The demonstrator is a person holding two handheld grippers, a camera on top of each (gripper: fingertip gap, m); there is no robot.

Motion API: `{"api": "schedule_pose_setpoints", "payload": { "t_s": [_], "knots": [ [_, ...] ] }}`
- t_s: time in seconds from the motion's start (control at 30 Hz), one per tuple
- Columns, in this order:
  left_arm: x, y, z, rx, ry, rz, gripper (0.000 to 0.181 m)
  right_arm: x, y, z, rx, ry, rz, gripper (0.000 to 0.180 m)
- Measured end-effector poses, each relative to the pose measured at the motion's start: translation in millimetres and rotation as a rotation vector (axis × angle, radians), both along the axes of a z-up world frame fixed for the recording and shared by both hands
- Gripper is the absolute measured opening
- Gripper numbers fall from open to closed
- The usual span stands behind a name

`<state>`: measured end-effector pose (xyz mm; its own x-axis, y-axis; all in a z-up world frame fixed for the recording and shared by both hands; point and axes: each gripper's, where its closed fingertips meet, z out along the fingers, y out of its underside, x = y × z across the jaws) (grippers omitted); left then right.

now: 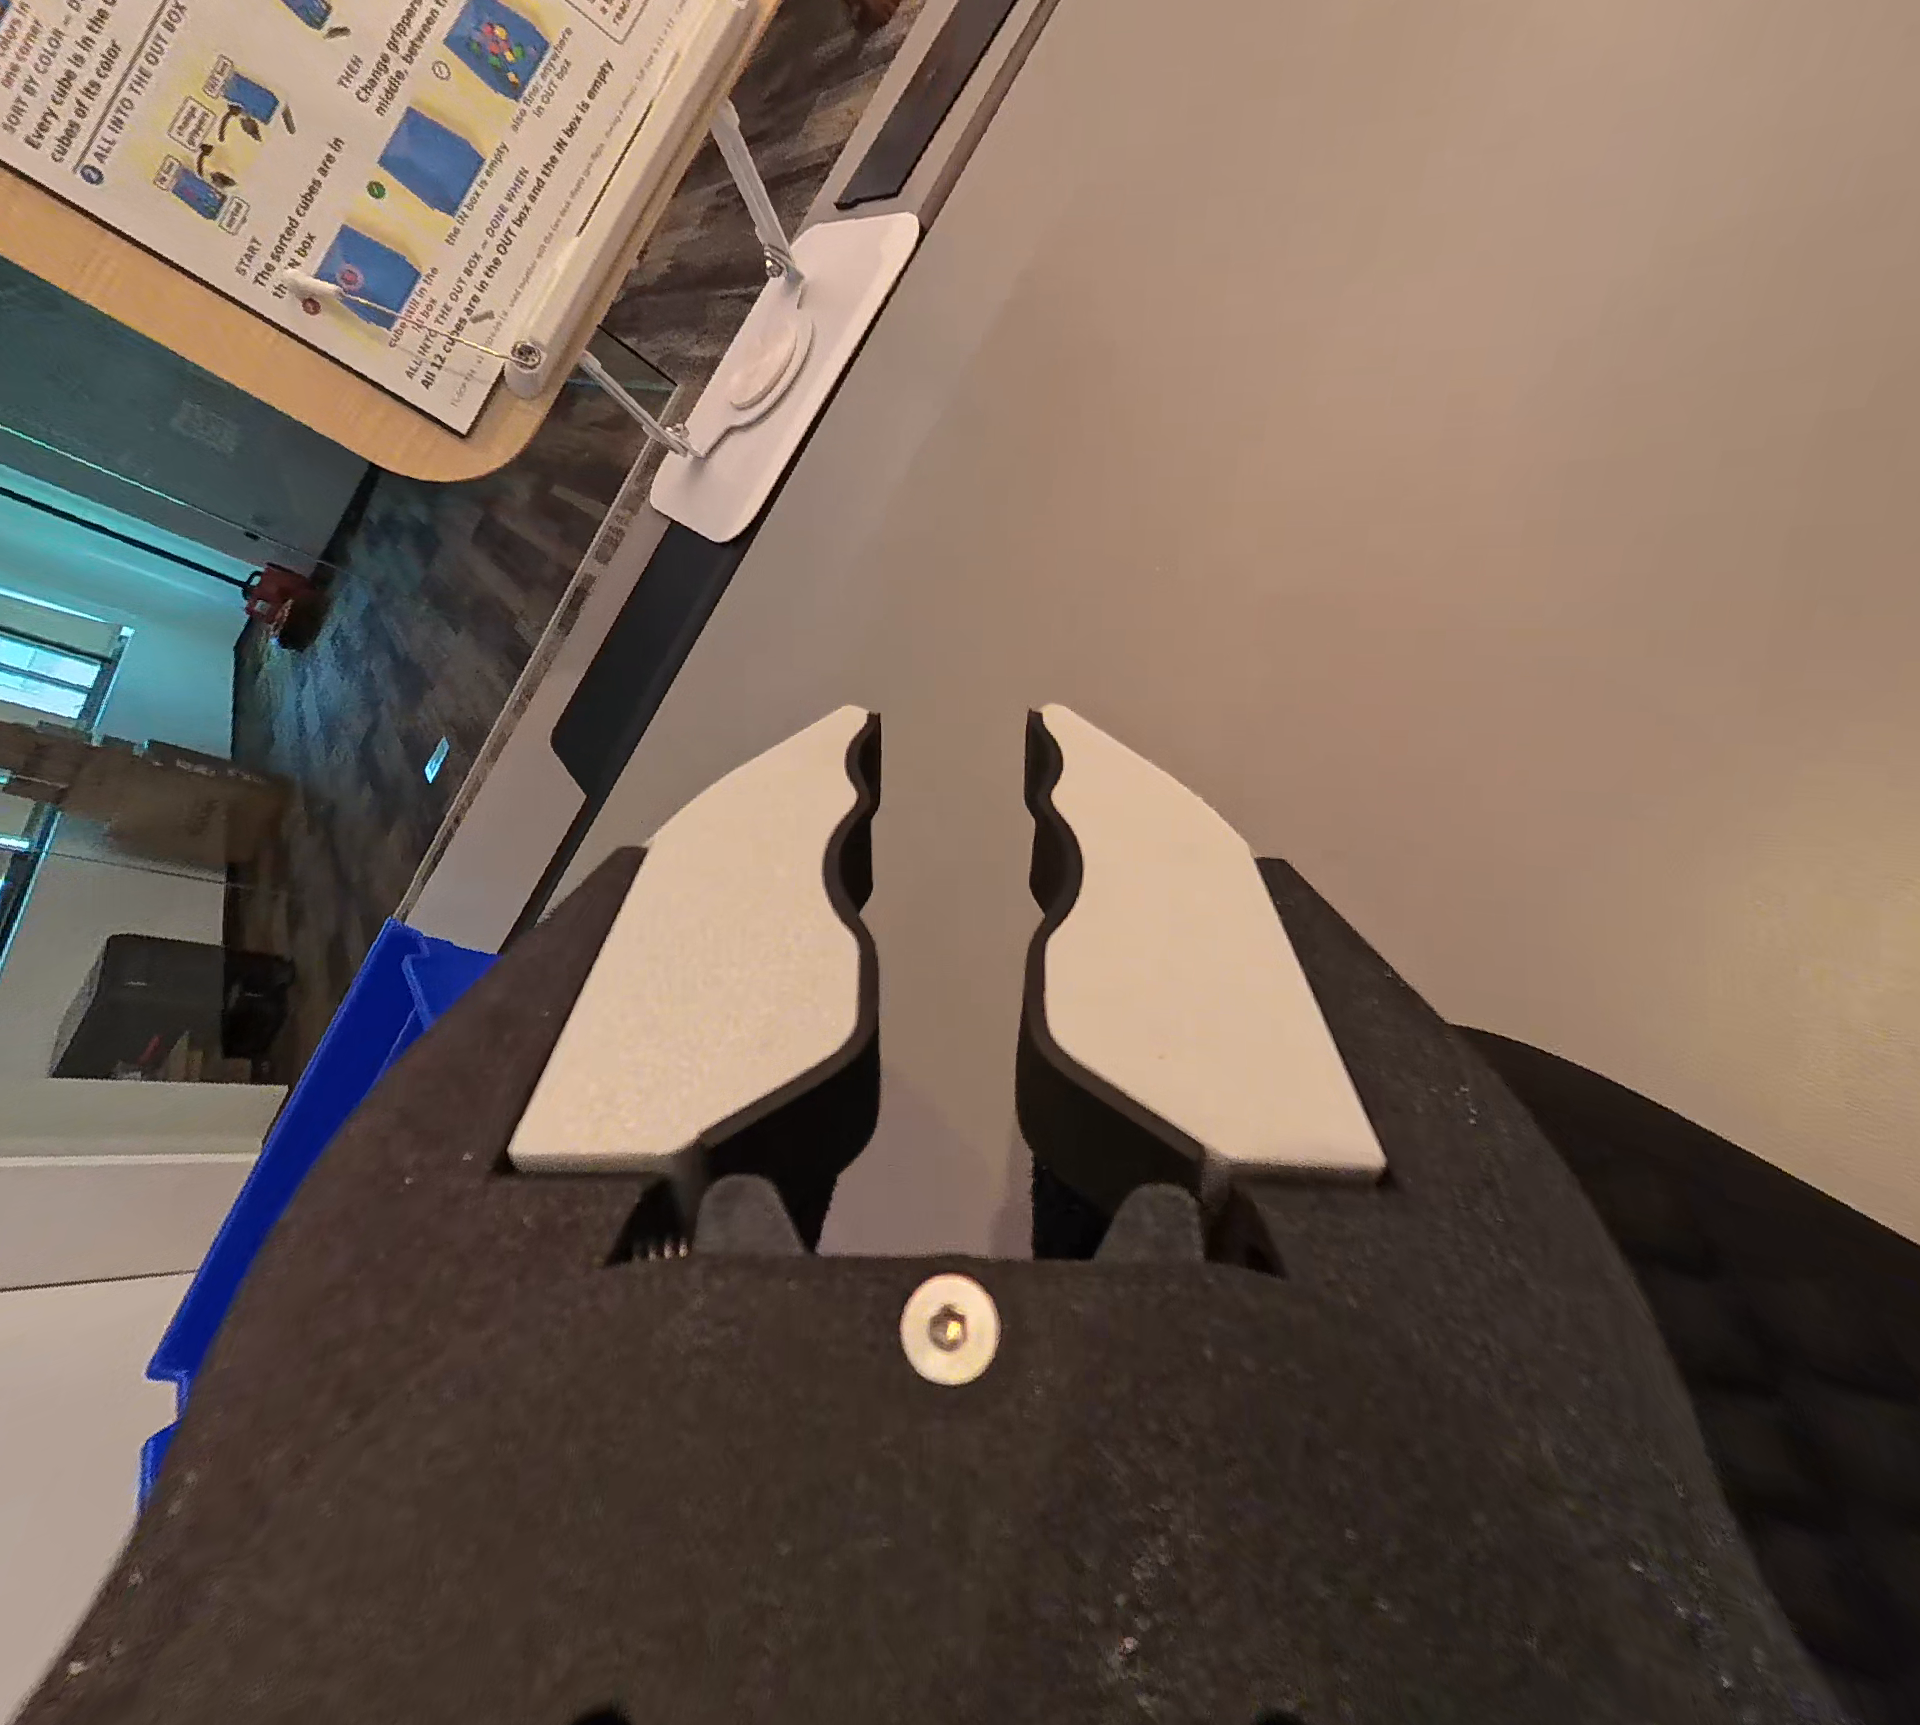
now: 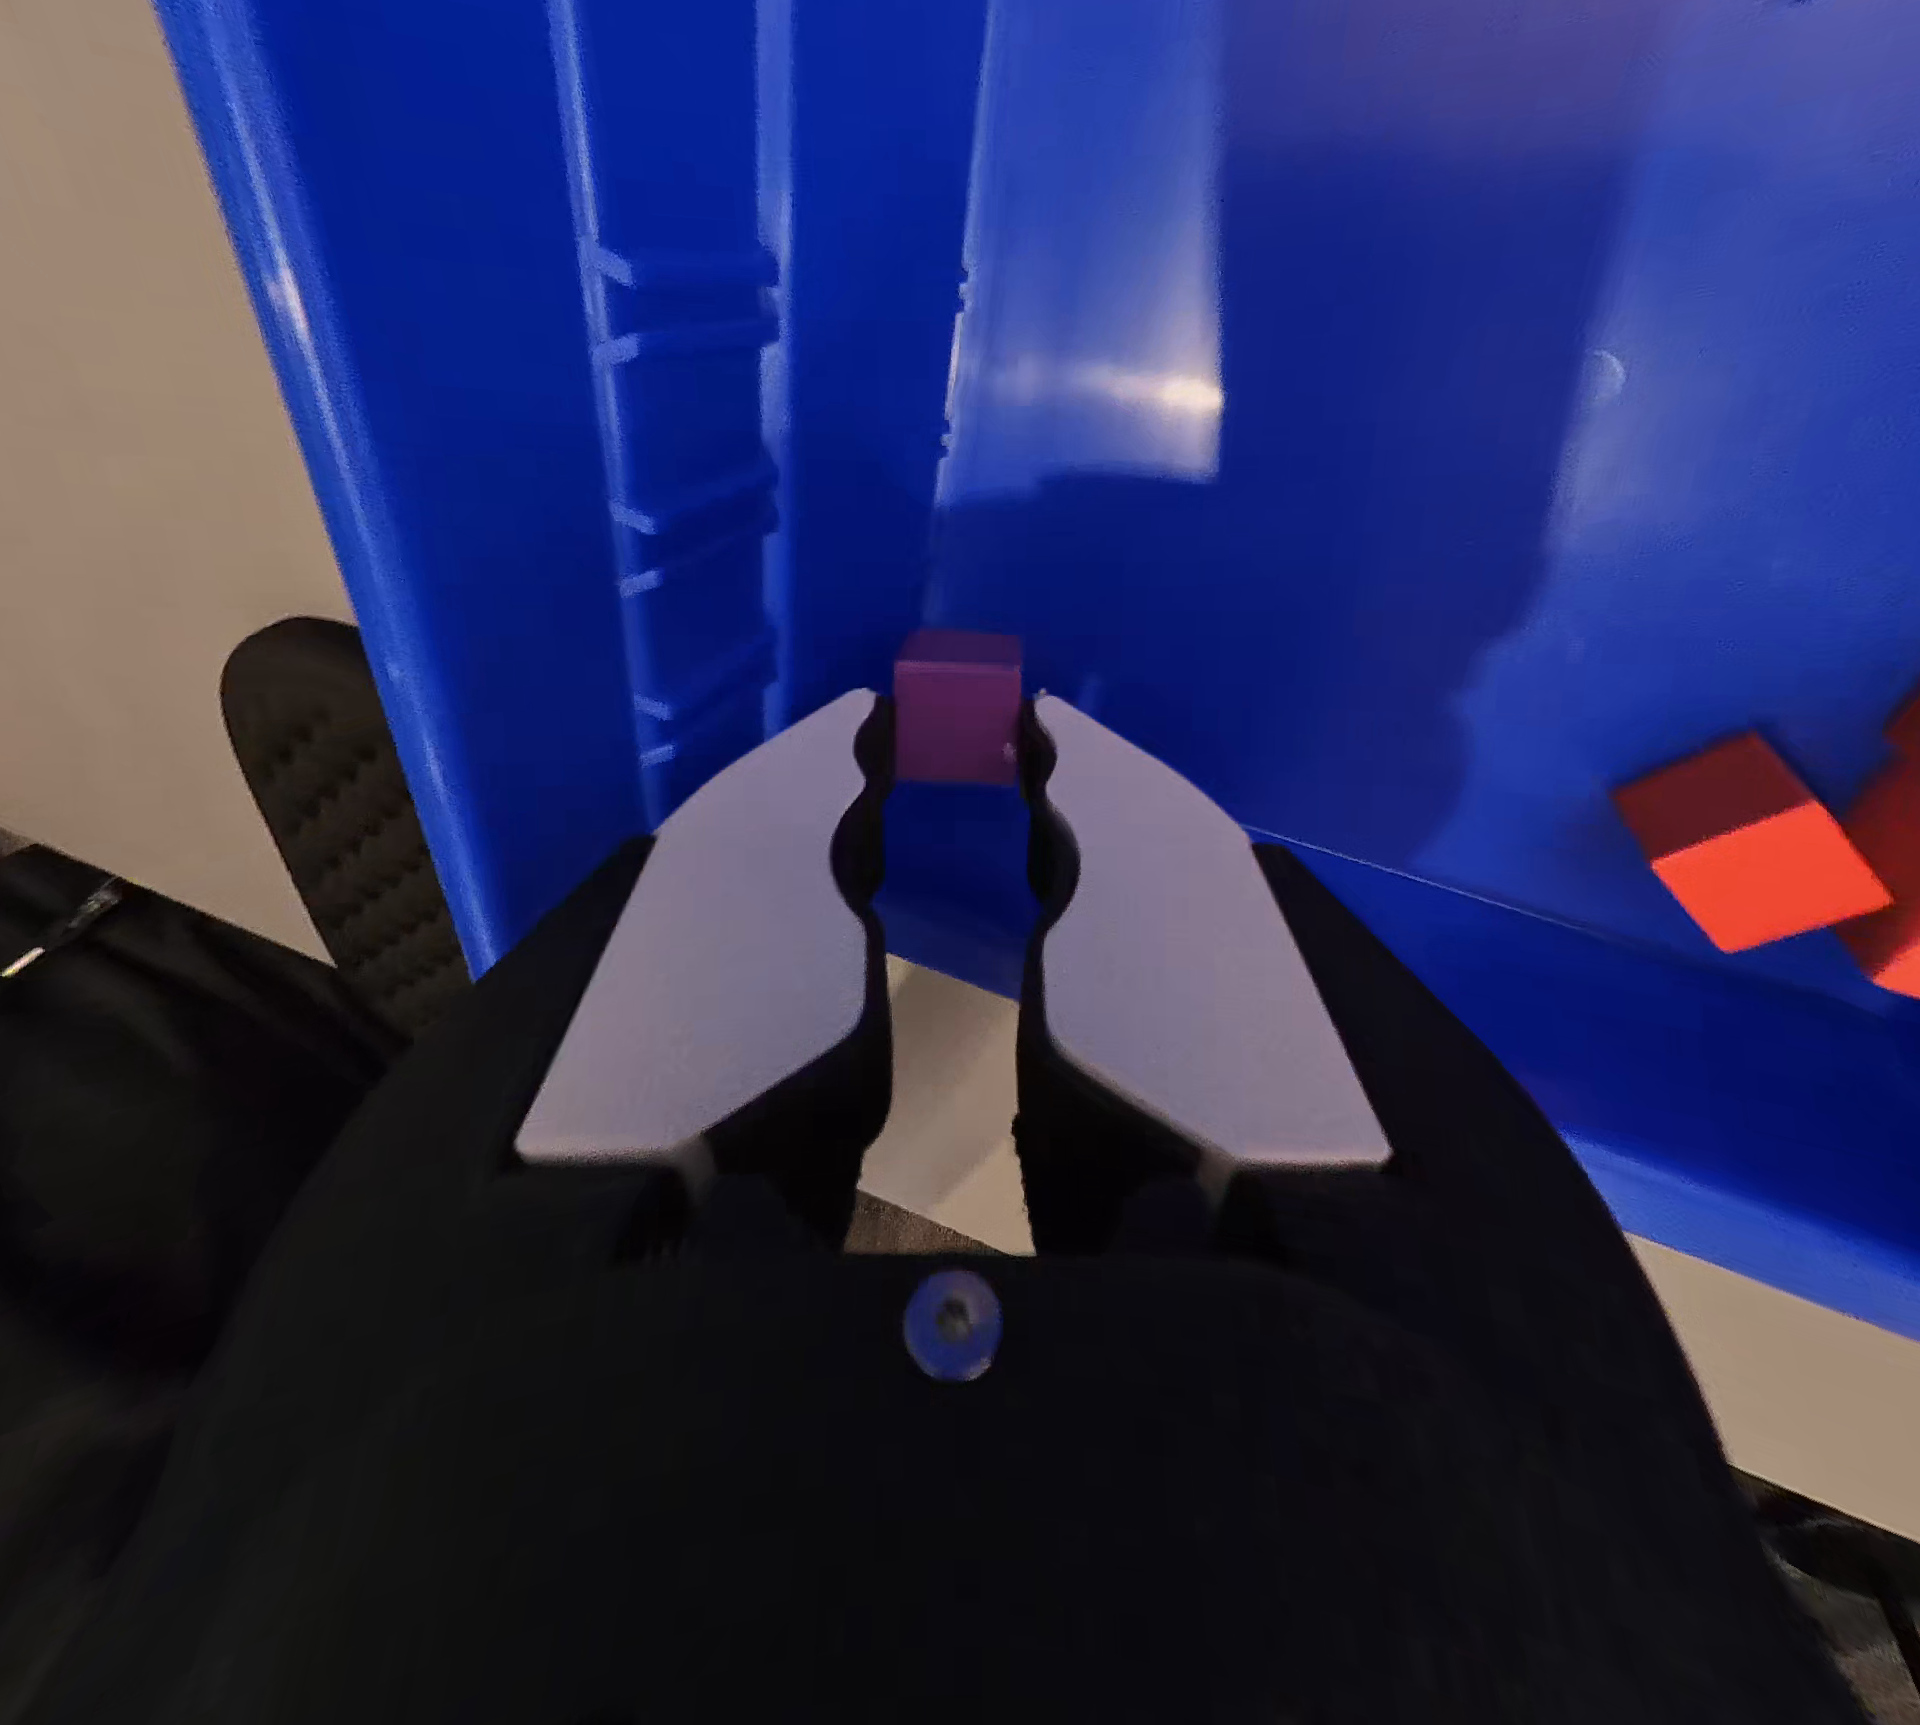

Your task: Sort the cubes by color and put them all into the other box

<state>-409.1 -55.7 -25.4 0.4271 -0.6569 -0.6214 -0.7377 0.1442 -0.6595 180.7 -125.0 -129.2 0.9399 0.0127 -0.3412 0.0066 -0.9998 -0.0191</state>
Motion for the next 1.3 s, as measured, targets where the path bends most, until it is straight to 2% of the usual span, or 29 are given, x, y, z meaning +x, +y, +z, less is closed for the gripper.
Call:
{"api": "schedule_pose_setpoints", "payload": {
  "t_s": [0.1,0.2,0.33,0.43,0.57,0.67,0.73,0.9,1.03,1.13,1.2,1.3],
  "knots": [
    [-13,4,2,0.011,0.031,0.041,0.029,5,0,5,0.007,-0.024,-0.004,0.031],
    [-41,9,17,0.047,0.029,0.112,0.031,11,5,25,0.104,-0.031,-0.03,0.032],
    [-109,28,49,0.087,0.017,0.28,0.029,16,4,65,0.299,-0.076,-0.056,0.034],
    [-171,52,54,0.033,0.074,0.404,0.031,4,-1,91,0.432,-0.073,-0.032,0.034],
    [-230,85,22,-0.179,0.152,0.484,0.04,-25,-6,108,0.535,-0.04,0.022,0.033],
    [-244,99,-18,-0.333,0.225,0.417,0.051,-51,-9,109,0.552,-0.014,0.077,0.032],
    [-245,104,-40,-0.387,0.279,0.364,0.05,-67,-12,107,0.545,-0.003,0.113,0.032],
    [-224,99,-80,-0.592,0.283,0.25,0.053,-94,-28,102,0.479,-0.029,0.195,0.032],
    [-217,92,-98,-0.723,0.282,0.25,0.055,-102,-33,107,0.441,-0.078,0.225,0.032],
    [-215,93,-108,-0.727,0.301,0.268,0.047,-110,-29,113,0.449,-0.082,0.233,0.032],
    [-213,102,-108,-0.681,0.273,0.293,0.033,-118,-25,115,0.461,-0.076,0.248,0.032],
    [-214,109,-108,-0.65,0.258,0.334,0.031,-130,-18,114,0.467,-0.066,0.284,0.032]
  ]
}}
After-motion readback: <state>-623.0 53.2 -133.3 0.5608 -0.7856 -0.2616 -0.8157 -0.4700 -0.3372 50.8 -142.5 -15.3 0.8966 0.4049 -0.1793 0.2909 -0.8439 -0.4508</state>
